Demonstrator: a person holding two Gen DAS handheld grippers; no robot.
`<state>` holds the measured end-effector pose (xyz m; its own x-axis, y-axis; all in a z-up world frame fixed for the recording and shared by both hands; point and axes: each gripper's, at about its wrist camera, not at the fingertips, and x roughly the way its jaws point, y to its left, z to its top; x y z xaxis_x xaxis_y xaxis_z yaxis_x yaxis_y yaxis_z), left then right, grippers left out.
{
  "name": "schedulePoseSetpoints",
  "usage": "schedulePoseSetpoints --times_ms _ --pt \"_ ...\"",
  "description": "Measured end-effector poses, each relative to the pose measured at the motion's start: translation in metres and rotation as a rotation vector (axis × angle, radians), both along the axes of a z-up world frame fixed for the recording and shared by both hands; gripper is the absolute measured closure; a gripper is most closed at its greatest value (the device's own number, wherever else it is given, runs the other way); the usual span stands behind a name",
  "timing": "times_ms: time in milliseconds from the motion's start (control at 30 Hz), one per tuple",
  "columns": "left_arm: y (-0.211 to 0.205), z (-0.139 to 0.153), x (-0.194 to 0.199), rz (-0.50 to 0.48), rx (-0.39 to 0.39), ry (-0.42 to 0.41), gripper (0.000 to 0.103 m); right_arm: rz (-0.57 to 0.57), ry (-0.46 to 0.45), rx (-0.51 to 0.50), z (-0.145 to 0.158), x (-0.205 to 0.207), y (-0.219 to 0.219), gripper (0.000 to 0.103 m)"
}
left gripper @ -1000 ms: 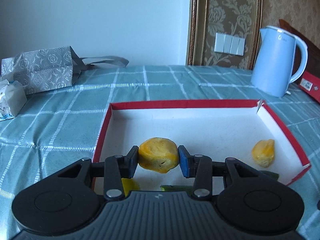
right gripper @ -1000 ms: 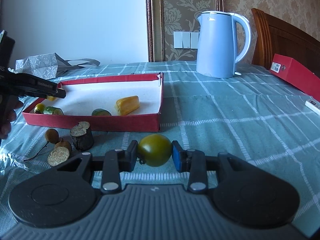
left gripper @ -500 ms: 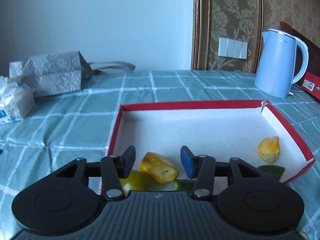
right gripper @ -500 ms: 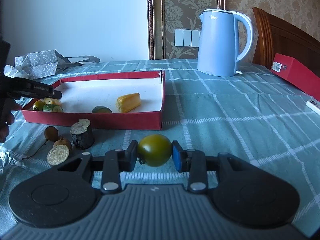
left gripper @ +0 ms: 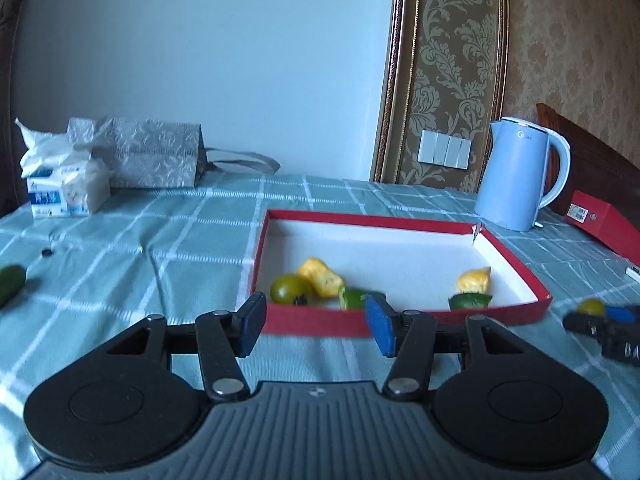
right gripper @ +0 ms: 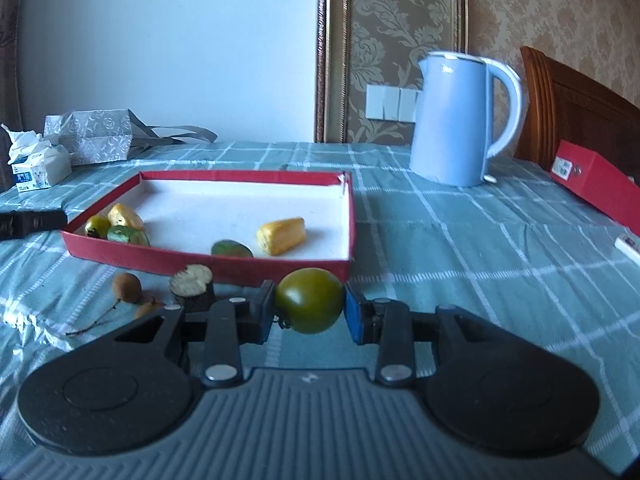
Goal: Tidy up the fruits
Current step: 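Carry the green tomato into the red tray and open the right gripper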
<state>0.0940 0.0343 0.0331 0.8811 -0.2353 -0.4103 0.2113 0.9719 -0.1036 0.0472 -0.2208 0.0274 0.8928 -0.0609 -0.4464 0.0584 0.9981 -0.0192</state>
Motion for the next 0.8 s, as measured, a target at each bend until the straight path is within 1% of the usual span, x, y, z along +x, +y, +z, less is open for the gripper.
schedulePoseSetpoints --times_ms 100,167,267,333,433,600,800 --pt "0.001 -0.013 -0.001 0.007 0.012 0.033 0.049 0.027 -0.019 -0.025 0.009 0.008 0.011 0.069" --pt "0.003 -0.018 0.001 0.001 0.002 0.062 0.049 0.047 -0.031 -0.039 0.016 0.016 0.019 0.069" --pt "0.007 -0.022 0.001 0.009 -0.016 0.065 0.049 0.076 -0.037 -0.058 0.024 0.034 0.03 0.069" --pt "0.009 -0.024 0.002 0.011 -0.02 0.064 0.049 0.095 -0.029 -0.051 0.027 0.049 0.036 0.069" --pt "0.01 -0.027 0.004 -0.001 -0.031 0.077 0.049 0.121 0.0 -0.044 0.027 0.077 0.045 0.069" --pt "0.013 -0.029 0.008 -0.002 -0.054 0.096 0.049 0.143 0.068 -0.036 0.016 0.119 0.057 0.069" --pt "0.015 -0.03 0.009 -0.005 -0.071 0.105 0.049 0.145 0.134 -0.022 -0.001 0.151 0.066 0.069"
